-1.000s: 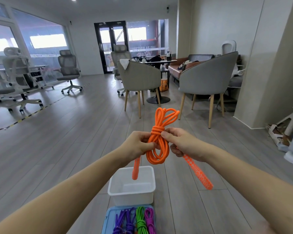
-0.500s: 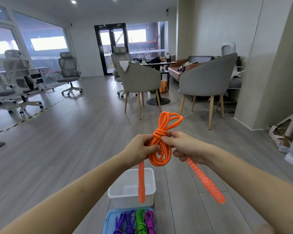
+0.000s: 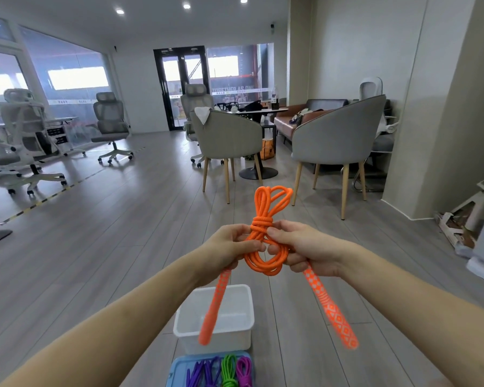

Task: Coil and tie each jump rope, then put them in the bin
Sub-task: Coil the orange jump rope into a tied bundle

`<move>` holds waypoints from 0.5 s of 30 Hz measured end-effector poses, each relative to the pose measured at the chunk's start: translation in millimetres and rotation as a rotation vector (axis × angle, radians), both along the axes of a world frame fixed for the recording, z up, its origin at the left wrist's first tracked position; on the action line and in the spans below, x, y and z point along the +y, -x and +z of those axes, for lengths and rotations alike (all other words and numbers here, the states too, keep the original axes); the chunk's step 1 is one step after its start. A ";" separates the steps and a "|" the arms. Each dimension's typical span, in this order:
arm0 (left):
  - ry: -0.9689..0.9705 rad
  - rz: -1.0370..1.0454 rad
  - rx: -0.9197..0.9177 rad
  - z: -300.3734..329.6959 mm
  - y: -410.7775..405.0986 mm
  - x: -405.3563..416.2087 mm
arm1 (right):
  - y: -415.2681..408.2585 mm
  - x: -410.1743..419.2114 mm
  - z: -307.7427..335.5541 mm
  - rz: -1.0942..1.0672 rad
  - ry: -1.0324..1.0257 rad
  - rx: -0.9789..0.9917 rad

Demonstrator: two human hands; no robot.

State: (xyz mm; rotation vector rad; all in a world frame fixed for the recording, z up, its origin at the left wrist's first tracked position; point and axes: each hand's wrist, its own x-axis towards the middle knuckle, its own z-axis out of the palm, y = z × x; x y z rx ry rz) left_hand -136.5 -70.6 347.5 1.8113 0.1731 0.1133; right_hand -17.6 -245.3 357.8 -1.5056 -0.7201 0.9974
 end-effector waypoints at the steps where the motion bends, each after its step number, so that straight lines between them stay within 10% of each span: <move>1: 0.109 -0.028 0.040 -0.1 -0.2 3.3 | 0.7 -0.4 -0.9 0.006 -0.001 -0.062; 10: 0.625 -0.275 0.192 0.6 0.9 21.0 | 6.5 10.5 -19.3 -0.077 -0.002 -0.313; 15: 0.566 -0.252 0.230 0.0 -6.3 23.0 | 6.1 20.4 -25.5 -0.086 0.018 -0.390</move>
